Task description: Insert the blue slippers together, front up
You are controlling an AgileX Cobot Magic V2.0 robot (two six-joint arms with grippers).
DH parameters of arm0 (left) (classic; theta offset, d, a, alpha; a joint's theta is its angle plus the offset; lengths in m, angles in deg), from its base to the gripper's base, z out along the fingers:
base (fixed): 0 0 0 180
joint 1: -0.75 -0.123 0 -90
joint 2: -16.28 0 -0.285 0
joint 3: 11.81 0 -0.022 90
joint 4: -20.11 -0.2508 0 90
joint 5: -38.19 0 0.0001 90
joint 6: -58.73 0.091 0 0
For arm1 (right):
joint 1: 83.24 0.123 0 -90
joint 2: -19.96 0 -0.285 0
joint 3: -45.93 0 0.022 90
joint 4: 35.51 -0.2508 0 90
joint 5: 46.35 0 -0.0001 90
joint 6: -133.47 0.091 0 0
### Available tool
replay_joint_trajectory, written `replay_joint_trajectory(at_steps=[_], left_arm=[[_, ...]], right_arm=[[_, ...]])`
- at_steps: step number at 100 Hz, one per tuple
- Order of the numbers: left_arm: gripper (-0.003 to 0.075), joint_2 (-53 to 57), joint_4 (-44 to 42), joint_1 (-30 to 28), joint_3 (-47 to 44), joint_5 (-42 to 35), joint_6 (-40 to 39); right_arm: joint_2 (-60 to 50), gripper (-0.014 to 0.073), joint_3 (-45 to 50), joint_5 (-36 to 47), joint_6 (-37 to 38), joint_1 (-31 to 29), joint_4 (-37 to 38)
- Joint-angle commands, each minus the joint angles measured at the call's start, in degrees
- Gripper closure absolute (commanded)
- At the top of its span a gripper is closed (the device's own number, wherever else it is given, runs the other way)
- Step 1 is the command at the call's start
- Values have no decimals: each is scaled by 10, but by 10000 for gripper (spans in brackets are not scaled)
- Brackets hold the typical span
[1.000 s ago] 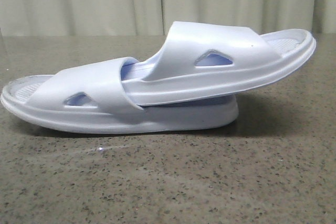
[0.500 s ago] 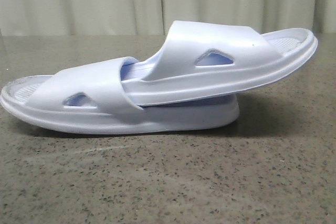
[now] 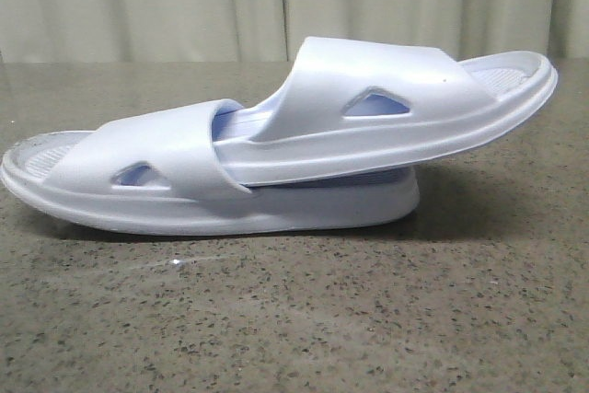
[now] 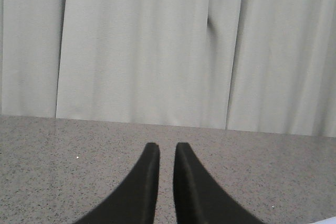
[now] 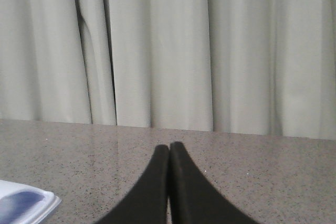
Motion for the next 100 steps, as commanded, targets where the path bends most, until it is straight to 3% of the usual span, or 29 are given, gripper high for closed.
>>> replay_joint_trajectory(at_steps=[1, 92, 100], left_arm=[[704, -6, 8, 3, 14, 0, -1], [704, -6, 10, 3, -20, -6, -1], [704, -6, -21, 3, -30, -17, -1]], right_arm=[[5, 701, -15, 23, -10, -2, 4], [5, 701, -15, 23, -10, -2, 4], [5, 701, -15, 23, -10, -2, 4]])
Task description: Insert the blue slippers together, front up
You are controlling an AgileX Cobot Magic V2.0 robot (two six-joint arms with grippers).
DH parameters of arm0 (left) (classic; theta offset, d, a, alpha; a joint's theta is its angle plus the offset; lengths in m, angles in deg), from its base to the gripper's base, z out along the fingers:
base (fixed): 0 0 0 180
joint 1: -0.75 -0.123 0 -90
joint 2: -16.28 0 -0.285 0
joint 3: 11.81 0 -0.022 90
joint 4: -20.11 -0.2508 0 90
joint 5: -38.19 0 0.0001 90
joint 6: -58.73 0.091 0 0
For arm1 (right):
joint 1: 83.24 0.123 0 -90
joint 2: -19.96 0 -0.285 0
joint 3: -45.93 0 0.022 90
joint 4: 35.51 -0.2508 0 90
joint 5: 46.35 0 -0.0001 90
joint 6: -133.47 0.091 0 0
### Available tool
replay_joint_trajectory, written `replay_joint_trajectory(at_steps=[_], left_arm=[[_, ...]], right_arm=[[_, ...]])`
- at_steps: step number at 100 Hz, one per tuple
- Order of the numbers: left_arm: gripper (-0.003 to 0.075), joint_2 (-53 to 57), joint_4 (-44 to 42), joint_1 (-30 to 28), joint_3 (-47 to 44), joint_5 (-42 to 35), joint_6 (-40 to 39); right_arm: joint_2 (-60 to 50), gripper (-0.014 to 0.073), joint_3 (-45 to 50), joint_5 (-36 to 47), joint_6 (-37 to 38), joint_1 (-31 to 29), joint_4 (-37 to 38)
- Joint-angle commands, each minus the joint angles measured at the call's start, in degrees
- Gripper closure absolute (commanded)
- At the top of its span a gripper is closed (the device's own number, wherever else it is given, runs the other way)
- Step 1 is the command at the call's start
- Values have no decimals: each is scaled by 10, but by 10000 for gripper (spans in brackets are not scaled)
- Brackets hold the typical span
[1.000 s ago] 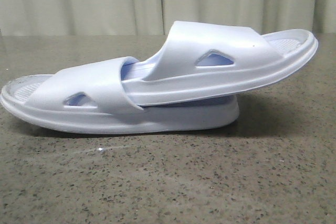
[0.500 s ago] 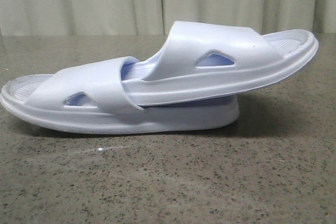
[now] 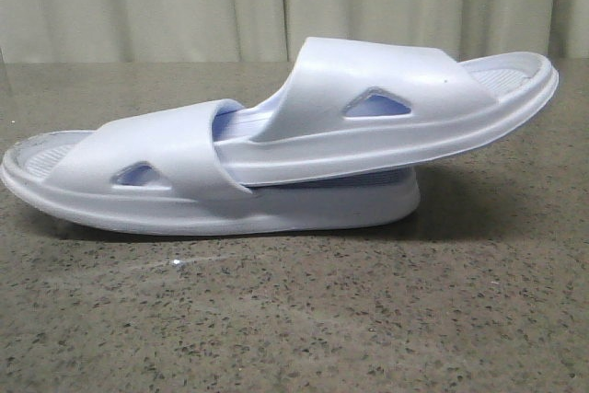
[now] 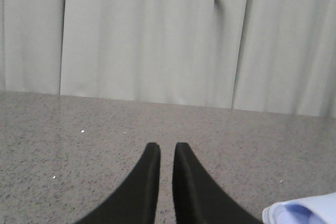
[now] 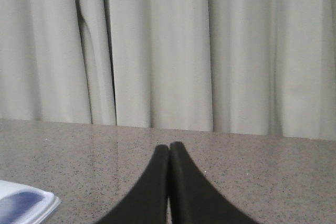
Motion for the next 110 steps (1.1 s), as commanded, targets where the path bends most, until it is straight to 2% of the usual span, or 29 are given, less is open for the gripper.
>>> replay_joint_trajectory(at_steps=[1, 9, 16, 23, 28, 35, 41, 45, 67, 110], left_arm=[[704, -6, -22, 3, 8, -13, -1], [704, -6, -89, 3, 7, 4, -12], [704, -6, -188, 3, 7, 10, -91], [704, -6, -342, 3, 7, 18, -242], [704, -6, -465, 3, 7, 30, -389], [704, -6, -627, 3, 7, 49, -554], [704, -6, -720, 3, 7, 62, -648], [704, -6, -746, 3, 6, 64, -689], [704, 17, -796, 3, -13, 27, -706], [704, 57, -807, -10, -67, 10, -707]], right_arm=[[5, 701, -15, 23, -8, -2, 4], [5, 701, -15, 23, -8, -2, 4], [5, 701, -15, 23, -8, -2, 4], [5, 701, -15, 23, -8, -2, 4], [5, 701, -15, 23, -8, -2, 4], [5, 701, -15, 23, -8, -2, 4], [5, 701, -15, 23, -8, -2, 4], [5, 701, -15, 23, -8, -2, 4], [5, 701, -15, 23, -8, -2, 4], [5, 701, -15, 22, -8, -2, 4]])
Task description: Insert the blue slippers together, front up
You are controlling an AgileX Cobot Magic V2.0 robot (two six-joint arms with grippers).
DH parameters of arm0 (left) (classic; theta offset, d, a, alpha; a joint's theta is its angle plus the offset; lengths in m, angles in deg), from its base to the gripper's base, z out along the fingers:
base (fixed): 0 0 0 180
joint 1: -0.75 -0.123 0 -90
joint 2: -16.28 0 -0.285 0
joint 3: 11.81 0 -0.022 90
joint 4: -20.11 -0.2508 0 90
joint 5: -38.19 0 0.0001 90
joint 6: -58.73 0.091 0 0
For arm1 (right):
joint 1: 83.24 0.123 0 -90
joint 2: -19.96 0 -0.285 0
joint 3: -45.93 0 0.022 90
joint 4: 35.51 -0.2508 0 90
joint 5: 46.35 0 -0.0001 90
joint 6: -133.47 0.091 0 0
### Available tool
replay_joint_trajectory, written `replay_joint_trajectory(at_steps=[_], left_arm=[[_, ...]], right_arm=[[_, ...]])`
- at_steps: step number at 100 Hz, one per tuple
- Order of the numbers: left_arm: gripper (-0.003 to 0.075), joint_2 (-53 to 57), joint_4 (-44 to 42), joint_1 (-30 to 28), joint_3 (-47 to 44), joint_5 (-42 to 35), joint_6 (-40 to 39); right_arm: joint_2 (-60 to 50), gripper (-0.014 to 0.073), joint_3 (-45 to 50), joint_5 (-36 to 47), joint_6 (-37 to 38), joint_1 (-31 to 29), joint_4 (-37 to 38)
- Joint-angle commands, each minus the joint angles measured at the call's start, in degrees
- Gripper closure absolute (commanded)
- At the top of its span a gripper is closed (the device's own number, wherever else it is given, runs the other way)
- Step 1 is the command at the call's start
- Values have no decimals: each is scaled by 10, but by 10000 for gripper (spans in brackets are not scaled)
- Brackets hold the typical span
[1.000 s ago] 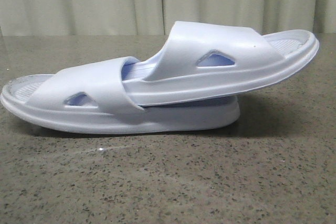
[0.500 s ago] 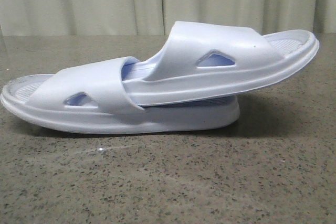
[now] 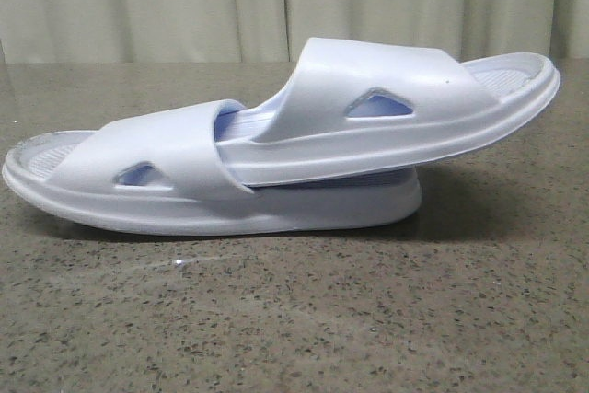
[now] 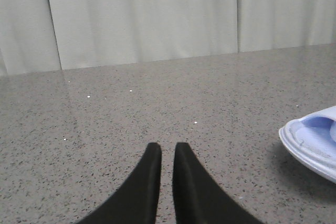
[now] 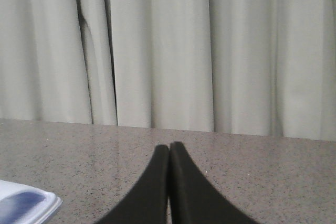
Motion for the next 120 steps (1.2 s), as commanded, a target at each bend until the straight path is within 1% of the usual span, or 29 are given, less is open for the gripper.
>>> replay_joint_trajectory(at_steps=[1, 25, 120], left_arm=[[704, 17, -1, -10, -6, -45, -7], [704, 17, 0, -41, -6, -50, -7], [704, 17, 0, -41, -6, -50, -7]], right_arm=[[5, 701, -15, 22, -8, -2, 4], [5, 701, -15, 22, -8, -2, 4], [5, 701, -15, 22, -8, -2, 4]])
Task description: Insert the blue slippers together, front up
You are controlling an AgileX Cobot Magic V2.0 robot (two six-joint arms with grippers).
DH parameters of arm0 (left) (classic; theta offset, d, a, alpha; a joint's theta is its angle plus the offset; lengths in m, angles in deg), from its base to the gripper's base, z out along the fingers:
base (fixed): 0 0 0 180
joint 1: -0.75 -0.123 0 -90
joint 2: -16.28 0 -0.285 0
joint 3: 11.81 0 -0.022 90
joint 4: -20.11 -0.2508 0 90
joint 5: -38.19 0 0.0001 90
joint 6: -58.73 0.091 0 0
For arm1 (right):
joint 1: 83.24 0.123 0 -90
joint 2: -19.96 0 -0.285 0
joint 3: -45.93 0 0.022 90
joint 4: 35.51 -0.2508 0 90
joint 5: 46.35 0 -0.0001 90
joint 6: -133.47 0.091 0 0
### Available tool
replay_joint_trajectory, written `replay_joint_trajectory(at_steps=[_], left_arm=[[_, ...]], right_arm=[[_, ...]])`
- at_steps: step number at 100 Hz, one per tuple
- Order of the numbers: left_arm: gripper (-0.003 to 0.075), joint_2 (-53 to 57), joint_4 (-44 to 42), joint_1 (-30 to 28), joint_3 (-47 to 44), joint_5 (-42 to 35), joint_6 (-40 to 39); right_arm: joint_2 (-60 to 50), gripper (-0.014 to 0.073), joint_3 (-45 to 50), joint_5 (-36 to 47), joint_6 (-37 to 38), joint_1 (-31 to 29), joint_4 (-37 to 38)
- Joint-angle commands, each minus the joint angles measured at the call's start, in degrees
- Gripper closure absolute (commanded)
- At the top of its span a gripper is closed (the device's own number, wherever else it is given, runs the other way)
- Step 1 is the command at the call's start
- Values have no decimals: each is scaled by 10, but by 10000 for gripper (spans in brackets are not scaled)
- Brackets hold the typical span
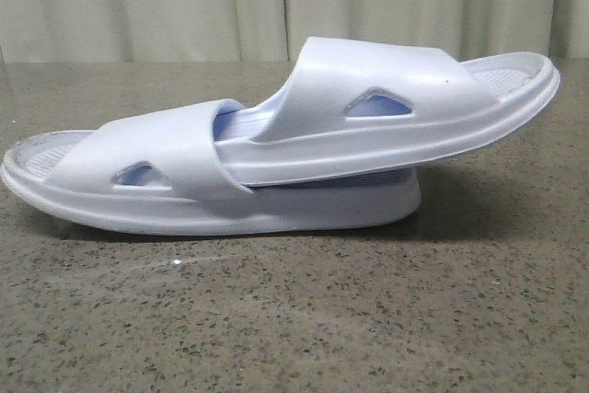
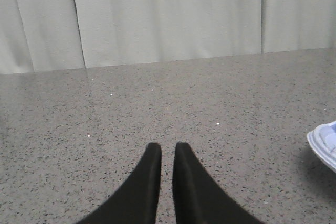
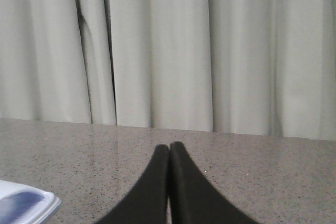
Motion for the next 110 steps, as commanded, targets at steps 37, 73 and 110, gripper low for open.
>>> replay_joint_trajectory(at_steps=[37, 73, 110], left_arm=[[704, 17, 1, -1, -6, -48, -6], [704, 17, 1, -1, -6, -48, -6], [704, 17, 1, -1, -6, -48, -6]], right_arm=[[5, 701, -5, 0, 11, -2, -4], [-4, 701, -5, -49, 500, -10, 493], [-44, 701, 25, -88, 670, -59, 650]])
